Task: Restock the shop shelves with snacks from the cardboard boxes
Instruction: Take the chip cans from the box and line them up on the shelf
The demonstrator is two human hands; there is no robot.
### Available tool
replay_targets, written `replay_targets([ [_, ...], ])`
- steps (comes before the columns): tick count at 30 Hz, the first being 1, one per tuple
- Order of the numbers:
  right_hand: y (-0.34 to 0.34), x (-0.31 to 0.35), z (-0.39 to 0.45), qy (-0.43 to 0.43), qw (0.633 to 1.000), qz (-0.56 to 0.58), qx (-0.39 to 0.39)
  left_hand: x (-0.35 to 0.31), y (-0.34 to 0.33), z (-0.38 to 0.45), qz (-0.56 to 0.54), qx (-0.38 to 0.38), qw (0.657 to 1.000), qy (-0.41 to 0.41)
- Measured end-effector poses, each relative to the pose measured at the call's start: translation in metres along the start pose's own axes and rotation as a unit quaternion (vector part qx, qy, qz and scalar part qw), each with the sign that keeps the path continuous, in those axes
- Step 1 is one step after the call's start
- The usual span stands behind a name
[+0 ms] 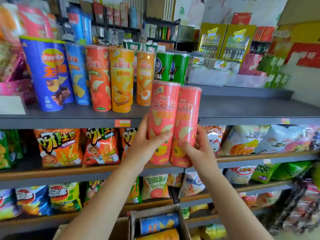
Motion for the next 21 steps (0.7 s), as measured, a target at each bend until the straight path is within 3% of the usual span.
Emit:
replay_targets([
  [7,0.076,0.053,0.128,0.111,0.991,-0.044,-0.056,-0.044,-0.075,0.112,0.088,-0.051,0.988,-0.115],
  [15,0.138,0.009,0.253,0.086,0.979,-0.175,-0.057,0.020,-0.089,0.178,0.197,-0.232,0.948,-0.091],
  [21,0.136,-0.007,0.302,0.057,0.973,-0.224,-0.022,0.032,-0.083,0.184,0.274,-0.272,0.920,-0.064],
])
Point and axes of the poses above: each hand's wrist, its own z-axis towards the middle knuckle, its own y-axis out of the back of the hand, x = y × z, the point moved 10 cm from there along z, towards the middle knuckle, and after that the axes turned 1 degree about -x, right-handed, at the moved point
